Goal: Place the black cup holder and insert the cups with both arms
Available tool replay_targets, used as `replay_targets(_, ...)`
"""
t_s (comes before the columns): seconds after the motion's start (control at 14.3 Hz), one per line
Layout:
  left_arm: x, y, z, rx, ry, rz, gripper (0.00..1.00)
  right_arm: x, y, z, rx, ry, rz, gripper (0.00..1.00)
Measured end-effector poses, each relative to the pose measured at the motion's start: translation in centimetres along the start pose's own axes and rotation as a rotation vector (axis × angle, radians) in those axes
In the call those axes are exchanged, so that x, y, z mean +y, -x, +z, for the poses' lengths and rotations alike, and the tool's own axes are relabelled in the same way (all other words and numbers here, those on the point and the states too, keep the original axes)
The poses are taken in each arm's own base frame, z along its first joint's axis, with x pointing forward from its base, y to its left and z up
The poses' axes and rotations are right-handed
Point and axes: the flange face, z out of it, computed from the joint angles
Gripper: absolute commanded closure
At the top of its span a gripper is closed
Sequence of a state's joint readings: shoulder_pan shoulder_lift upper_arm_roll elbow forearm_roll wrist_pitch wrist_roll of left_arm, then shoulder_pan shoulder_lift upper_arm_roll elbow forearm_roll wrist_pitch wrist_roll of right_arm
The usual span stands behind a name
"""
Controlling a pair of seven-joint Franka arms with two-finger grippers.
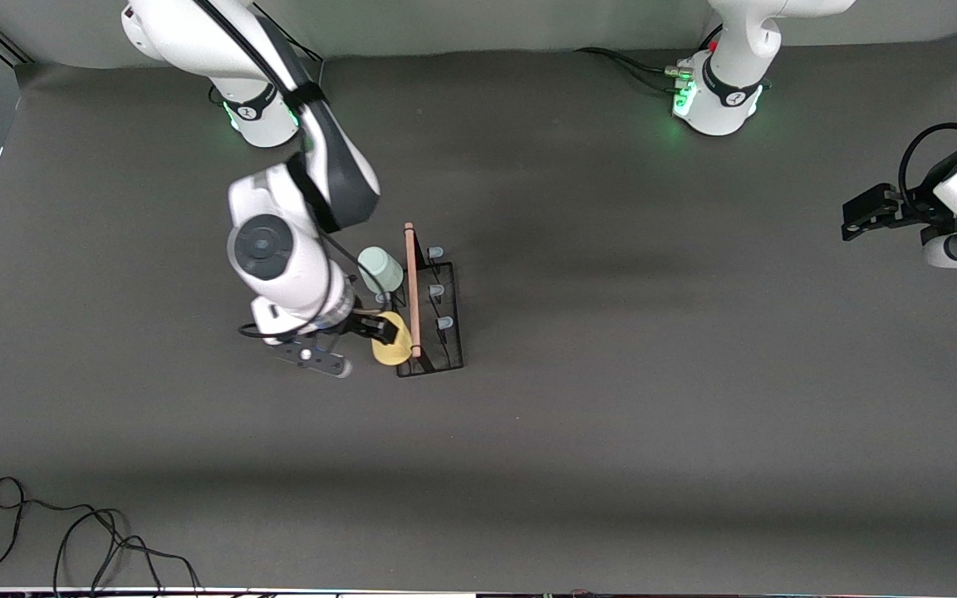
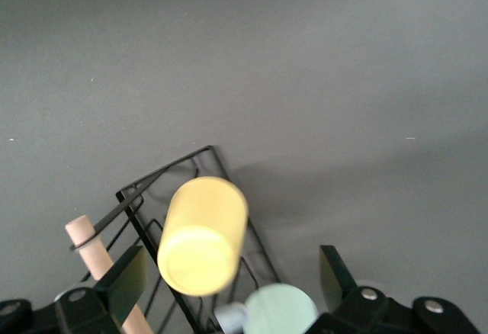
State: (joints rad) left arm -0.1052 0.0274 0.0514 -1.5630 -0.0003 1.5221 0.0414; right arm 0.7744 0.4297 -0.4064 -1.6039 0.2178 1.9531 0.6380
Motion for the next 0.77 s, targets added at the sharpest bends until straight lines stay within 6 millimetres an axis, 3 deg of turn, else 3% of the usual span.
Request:
replay_targets(0.21,0.0,0.0,0.0,0.000,0.000,0.000,0.00,5.8,-2.0,-9.2,-0.058,0.024,-0.071,0.00)
replay_targets(0.35,0.0,0.0,0.0,0.000,0.000,0.000,0.00,10.7,-3.0,-14.0,-0.079,0.018,-0.122,0.00)
replay_targets(0.63,0.0,0.0,0.0,0.001,0.000,0.000,0.00,21.3,-4.2,-20.5,-0.068,0.034,-0.230,0.00)
replay_targets(0.77,0.0,0.0,0.0,0.001,0.000,0.000,0.00,23.9,-3.7,-22.8,-0.039,0.061,-0.257,0.00)
